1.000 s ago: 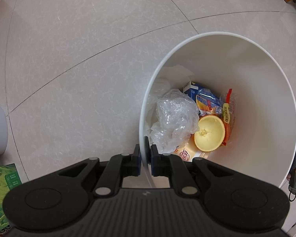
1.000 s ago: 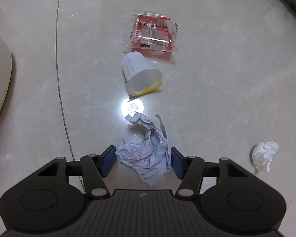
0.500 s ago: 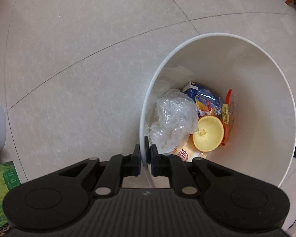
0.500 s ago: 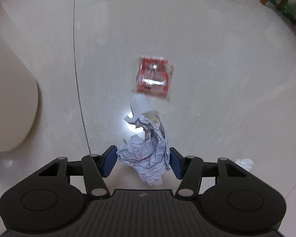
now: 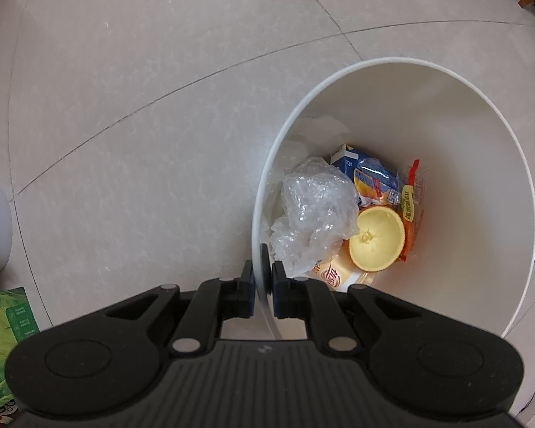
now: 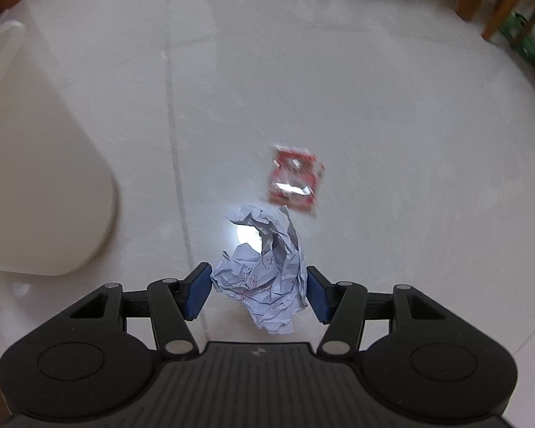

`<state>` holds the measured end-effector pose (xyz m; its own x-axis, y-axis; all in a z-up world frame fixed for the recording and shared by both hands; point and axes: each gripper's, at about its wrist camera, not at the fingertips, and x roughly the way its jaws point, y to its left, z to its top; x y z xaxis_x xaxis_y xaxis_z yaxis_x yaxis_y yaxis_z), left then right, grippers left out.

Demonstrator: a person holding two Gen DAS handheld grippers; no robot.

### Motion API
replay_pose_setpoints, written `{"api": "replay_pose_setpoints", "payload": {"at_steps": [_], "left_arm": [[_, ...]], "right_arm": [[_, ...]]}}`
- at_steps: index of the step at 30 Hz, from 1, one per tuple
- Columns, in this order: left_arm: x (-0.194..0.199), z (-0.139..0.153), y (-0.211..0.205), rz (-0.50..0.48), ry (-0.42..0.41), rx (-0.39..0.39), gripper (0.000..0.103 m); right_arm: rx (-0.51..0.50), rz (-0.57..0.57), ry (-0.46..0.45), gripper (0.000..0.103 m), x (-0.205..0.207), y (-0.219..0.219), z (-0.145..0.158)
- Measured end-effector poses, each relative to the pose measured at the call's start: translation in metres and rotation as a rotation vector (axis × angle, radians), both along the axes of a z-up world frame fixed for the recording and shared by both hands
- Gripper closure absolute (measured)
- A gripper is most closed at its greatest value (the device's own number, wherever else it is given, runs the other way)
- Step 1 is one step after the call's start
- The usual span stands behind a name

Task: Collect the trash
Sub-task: 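Grasp the crumpled white paper with the right gripper, then carry the crumpled paper over the bin and release it with the right gripper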

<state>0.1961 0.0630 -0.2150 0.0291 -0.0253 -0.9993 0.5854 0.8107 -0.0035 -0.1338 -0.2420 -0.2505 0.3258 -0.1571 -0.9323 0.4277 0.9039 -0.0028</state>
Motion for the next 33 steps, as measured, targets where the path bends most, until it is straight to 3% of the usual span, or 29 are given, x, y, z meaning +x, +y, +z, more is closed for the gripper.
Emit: {"api": "replay_pose_setpoints", "payload": {"at_steps": [8,14,22,24,33], "left_arm": [[-0.001,0.001,0.000,-0.001,-0.003,0.000,0.096],[-0.001,0.001,0.000,0.000,-0.003,0.000,0.096],[-0.001,0.002,0.001,0.003,-0.002,-0.003,0.096],[0.000,0.002,0.001,0.006,0.002,-0.005,0.096],[0.000,0.003,0.001,0.010,0.003,-0.008,0.096]], "right_arm": [[-0.018,0.190,-0.121,0.041,0.029,0.044,0.103],[0.003,0.318,-0.176,0.041,0.063,0.082,0.146],[0.075,0.425,-0.246,0.038,0.102,0.140,0.148],[0.075,0.434,-0.259,0.021,0.105,0.148,0.145],[0.092,0.361,-0.283,0.017,0.088,0.124,0.141]]}}
